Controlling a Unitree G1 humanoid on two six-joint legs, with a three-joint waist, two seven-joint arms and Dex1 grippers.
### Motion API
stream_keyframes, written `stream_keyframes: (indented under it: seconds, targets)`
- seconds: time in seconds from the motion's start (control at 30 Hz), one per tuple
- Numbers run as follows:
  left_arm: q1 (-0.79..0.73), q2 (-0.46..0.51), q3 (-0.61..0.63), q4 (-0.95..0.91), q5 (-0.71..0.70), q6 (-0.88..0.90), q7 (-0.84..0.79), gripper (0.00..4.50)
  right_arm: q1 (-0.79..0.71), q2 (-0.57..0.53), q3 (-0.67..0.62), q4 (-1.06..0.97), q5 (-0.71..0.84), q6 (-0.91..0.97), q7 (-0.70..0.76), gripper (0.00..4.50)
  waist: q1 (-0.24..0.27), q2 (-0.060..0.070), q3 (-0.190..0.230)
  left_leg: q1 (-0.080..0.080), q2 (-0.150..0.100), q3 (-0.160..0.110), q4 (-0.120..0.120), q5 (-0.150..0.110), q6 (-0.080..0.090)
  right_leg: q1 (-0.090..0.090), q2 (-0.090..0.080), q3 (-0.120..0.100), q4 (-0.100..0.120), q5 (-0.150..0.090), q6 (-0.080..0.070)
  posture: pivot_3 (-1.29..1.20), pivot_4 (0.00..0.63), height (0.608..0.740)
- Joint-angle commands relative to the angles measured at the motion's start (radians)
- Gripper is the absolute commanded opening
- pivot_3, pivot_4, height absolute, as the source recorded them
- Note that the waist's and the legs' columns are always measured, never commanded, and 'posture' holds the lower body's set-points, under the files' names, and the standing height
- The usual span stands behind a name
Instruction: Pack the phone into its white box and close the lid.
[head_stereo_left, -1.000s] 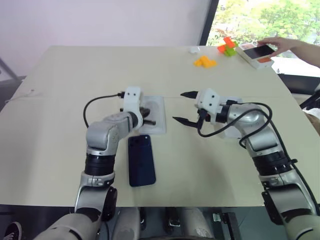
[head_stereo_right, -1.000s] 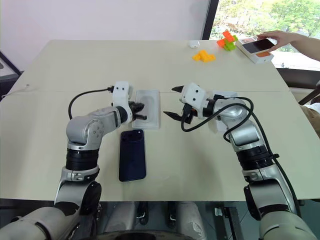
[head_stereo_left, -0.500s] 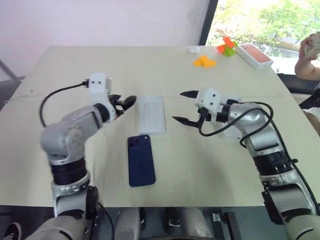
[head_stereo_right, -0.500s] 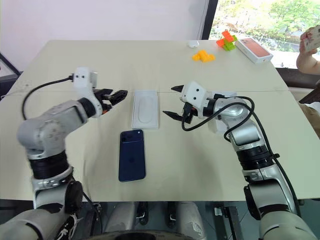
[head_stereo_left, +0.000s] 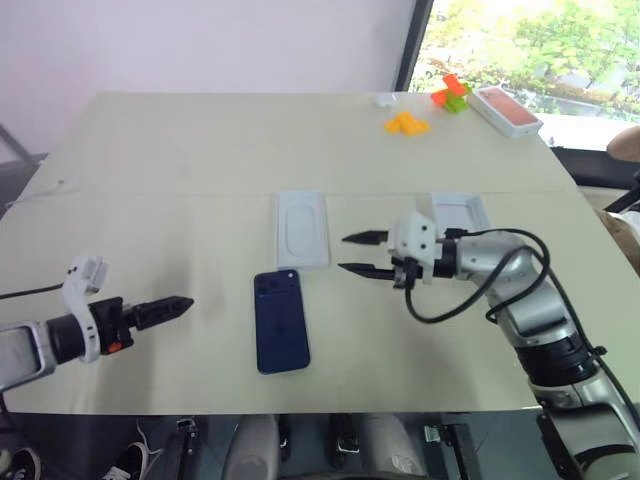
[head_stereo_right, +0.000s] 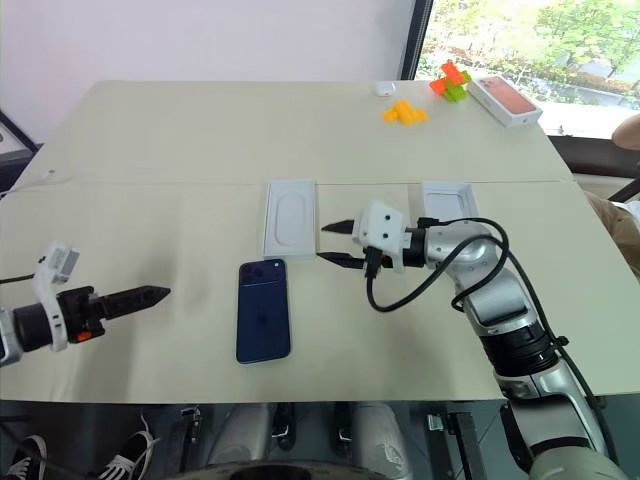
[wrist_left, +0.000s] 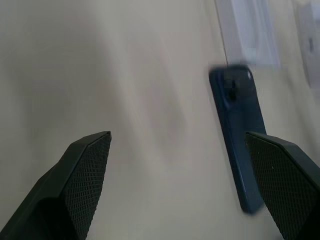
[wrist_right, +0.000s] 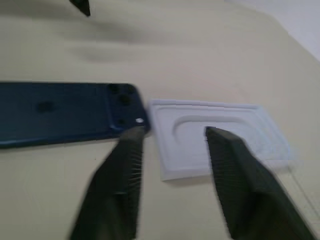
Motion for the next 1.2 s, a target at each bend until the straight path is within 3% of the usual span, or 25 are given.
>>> stream_keyframes:
  seconds: [0.03,0.17,0.43,0.77,0.93,1.2]
  targets:
    - [0.012,-0.023,-0.013,-0.019,-0.187,-0.005,0.107,4.5,0.0,0.009,0.025,-0.02,-0.039,-0.089,0.0,0.07,0.003,0.0,0.0,0.0,0.0,0.0,0.0,0.0,0.0,0.0,0.0,0.0,0.0,0.0,0.0,0.0,0.15,0.737]
    - [0.073,-0.07,-0.154,-0.075,-0.318,-0.121,0.324,4.5,0.02,0.0,0.13,0.059,-0.201,-0.326,-0.006,0.02,0.0,0.0,0.0,-0.001,0.0,0.0,-0.001,0.001,0.004,0.001,0.0,0.0,-0.003,0.001,-0.001,0.0,0.15,0.737]
    - [0.079,-0.048,-0.375,-0.054,-0.51,-0.364,0.57,4.5,0.005,0.009,0.193,0.204,-0.363,-0.545,-0.068,0.02,0.004,0.0,0.0,0.0,0.0,0.0,0.0,0.001,0.003,0.002,0.001,0.0,-0.003,0.002,-0.002,0.0,0.15,0.737]
    - [0.067,-0.003,-0.576,-0.062,-0.596,-0.505,0.641,4.5,-0.021,0.035,0.264,0.322,-0.528,-0.68,-0.15,0.02,0.002,0.0,-0.001,0.003,-0.001,0.0,0.0,0.001,0.003,0.006,0.001,0.0,-0.004,0.001,-0.001,0.0,0.15,0.737]
    - [0.044,0.002,-0.639,-0.054,-0.598,-0.534,0.644,4.5,-0.061,0.066,0.323,0.385,-0.651,-0.744,-0.212,0.02,0.002,0.0,-0.002,0.017,-0.001,0.0,-0.005,0.001,0.004,0.02,0.001,0.0,-0.011,0.0,0.0,0.0,0.15,0.737]
    - [0.017,-0.002,-0.697,-0.043,-0.593,-0.57,0.657,4.5,-0.099,0.119,0.374,0.437,-0.715,-0.773,-0.25,0.02,0.001,0.001,-0.006,0.02,-0.002,0.0,-0.011,0.002,0.002,0.021,0.001,0.0,-0.013,0.0,0.0,0.0,0.15,0.737]
